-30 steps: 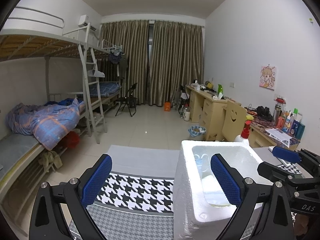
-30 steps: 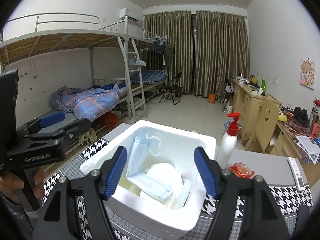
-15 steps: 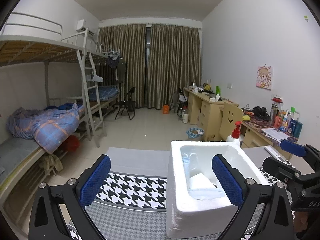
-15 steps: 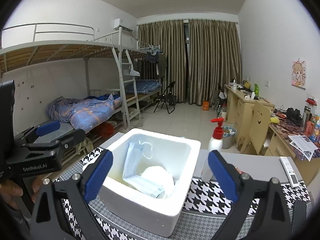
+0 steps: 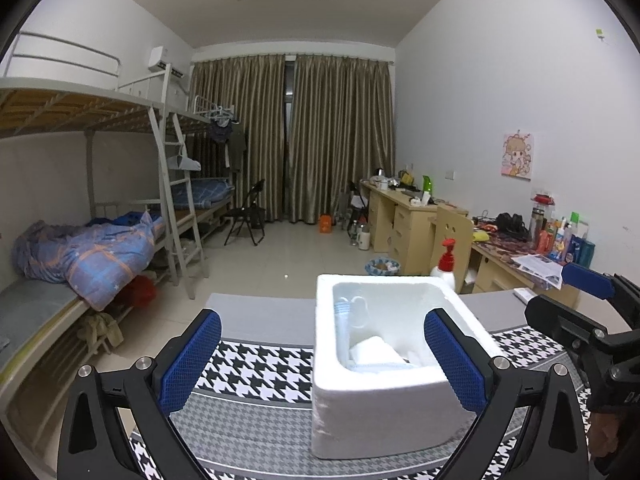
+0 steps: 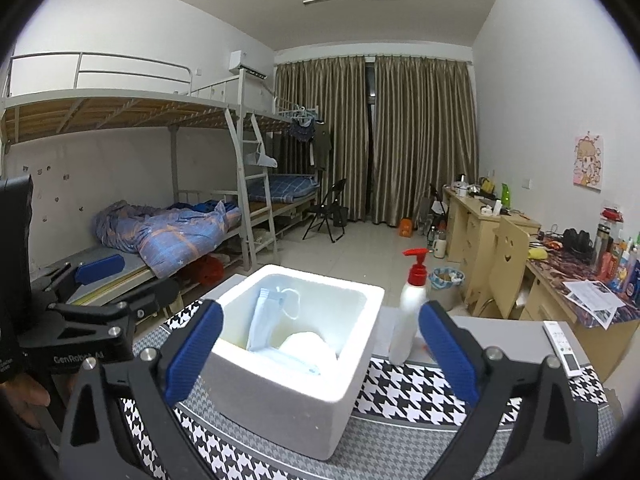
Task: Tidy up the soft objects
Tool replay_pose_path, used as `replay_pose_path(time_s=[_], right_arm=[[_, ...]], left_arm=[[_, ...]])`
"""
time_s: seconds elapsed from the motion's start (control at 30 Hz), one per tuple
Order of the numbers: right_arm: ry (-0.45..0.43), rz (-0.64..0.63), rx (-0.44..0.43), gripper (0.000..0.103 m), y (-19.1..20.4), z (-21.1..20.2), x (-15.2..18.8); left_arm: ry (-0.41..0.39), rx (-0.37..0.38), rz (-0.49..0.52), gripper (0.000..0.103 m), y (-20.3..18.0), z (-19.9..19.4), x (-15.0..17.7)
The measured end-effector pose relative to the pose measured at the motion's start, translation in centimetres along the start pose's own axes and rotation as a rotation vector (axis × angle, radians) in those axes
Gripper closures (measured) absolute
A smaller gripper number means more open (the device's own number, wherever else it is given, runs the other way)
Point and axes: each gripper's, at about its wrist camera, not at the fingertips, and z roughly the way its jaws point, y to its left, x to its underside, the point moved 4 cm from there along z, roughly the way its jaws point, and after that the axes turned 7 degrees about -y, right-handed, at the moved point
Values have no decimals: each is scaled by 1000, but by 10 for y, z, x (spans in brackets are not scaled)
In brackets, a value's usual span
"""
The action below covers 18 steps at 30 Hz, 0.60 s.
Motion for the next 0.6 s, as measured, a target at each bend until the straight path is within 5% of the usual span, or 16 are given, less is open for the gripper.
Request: replay_pose_path(time_s=[0.6], right_arm=[[-55, -8, 50, 3, -2, -60, 4]], left_arm=[[-50, 31, 52, 1, -35, -48, 2]])
